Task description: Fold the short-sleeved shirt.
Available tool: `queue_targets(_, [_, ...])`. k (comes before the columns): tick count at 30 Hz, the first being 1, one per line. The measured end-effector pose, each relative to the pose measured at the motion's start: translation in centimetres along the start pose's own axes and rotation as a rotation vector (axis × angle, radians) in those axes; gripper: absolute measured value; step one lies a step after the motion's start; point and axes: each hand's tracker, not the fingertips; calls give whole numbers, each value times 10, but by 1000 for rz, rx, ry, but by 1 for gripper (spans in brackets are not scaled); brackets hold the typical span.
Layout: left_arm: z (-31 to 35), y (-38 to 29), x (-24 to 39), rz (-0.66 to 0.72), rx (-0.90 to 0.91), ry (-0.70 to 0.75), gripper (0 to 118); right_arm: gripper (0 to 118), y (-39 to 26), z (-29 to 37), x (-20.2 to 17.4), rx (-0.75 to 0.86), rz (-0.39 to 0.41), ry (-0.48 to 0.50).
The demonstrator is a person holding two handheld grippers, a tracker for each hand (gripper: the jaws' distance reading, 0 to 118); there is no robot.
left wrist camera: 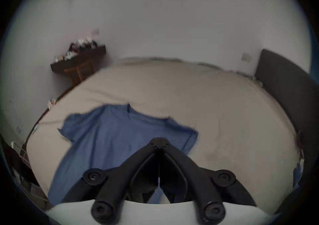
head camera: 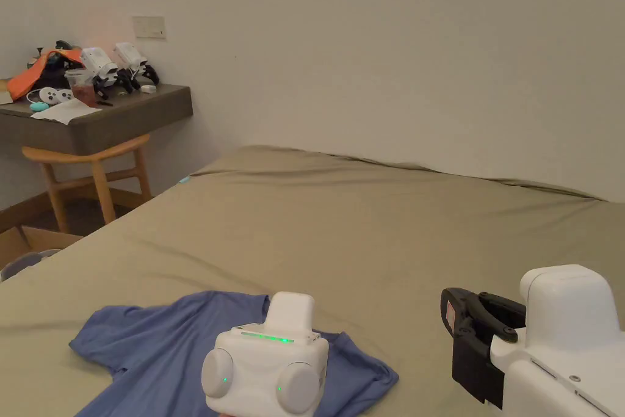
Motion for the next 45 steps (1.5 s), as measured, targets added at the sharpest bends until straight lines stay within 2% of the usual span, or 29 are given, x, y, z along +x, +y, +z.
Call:
queue_targets(2, [-41,-11,3,4,-96,-12,0,2,-13,-10,9,-39,2,-14])
queue_targets(5, [-71,-25,3,4,-133,-9,0,2,-24,-26,20,-88,-7,-19])
queue_targets(10, [-77,-29,2,29,-116,-23,1,2,-28,-43,23,-114,7,-11])
queue_targets(11, [-79,-29,2,30,-116,-26,24,2,-28,-45,21,-116,11,-7])
queue_targets(12, [-82,-31,0,31,-115,-24,81,2,-28,-47,21,-118,14,-5])
queue_targets(13, [-87,-32,1,32,-109,-8,118,2,-29,-48,20,-117,18,-2])
queue_targets(15, [-93,-43,-1,74,-139,-24,118,2,-29,-49,19,-122,22,0])
queue_targets(16, [-105,-33,-5,49,-108,-15,118,2,-30,-49,20,-123,21,0])
queue_targets(18, [-120,-26,-5,21,-170,3,118,2,-31,-49,21,-126,18,1])
queue_targets(22, [-114,-48,4,-92,-188,65,118,2,-33,-52,25,-136,18,-11])
queue_targets(25, [-127,-55,1,-101,-224,54,116,2,-35,-50,29,-133,12,-37])
queue_targets(27, [-124,-52,-13,22,-221,-41,95,2,-37,-47,34,-135,6,-44])
queue_targets(29, [-114,-44,-32,161,-189,-34,69,2,-37,-41,39,-140,-4,-52])
queue_targets(32, [-120,-49,-48,271,-187,-21,66,2,-38,-31,45,-135,-10,-73])
queue_targets(33, [-121,-54,-47,221,-219,-32,65,2,-38,-30,46,-136,-11,-78])
queue_targets(34, [-117,-52,-39,186,-180,-17,59,2,-38,-28,48,-138,-14,-83])
queue_targets(35, [-114,-49,-31,132,-190,21,32,2,-38,-27,50,-139,-20,-89])
queue_targets(36, [-111,-49,-27,143,-155,21,9,2,-38,-25,51,-138,-25,-91])
queue_targets(38, [-103,-44,-37,166,-97,31,9,2,-37,-19,54,-141,-32,-94])
queue_targets(40, [-108,-49,-49,354,-163,-85,9,2,-36,-12,58,-135,-37,-104])
queue_targets(42, [-96,-47,-60,421,-116,-96,9,2,-35,-2,64,-125,-44,-113])
queue_targets(43, [-89,-41,-62,451,-107,-110,9,2,-34,4,68,-114,-52,-125])
queue_targets(45, [-74,-22,-59,418,-60,-123,9,2,-29,19,79,-95,-66,-149])
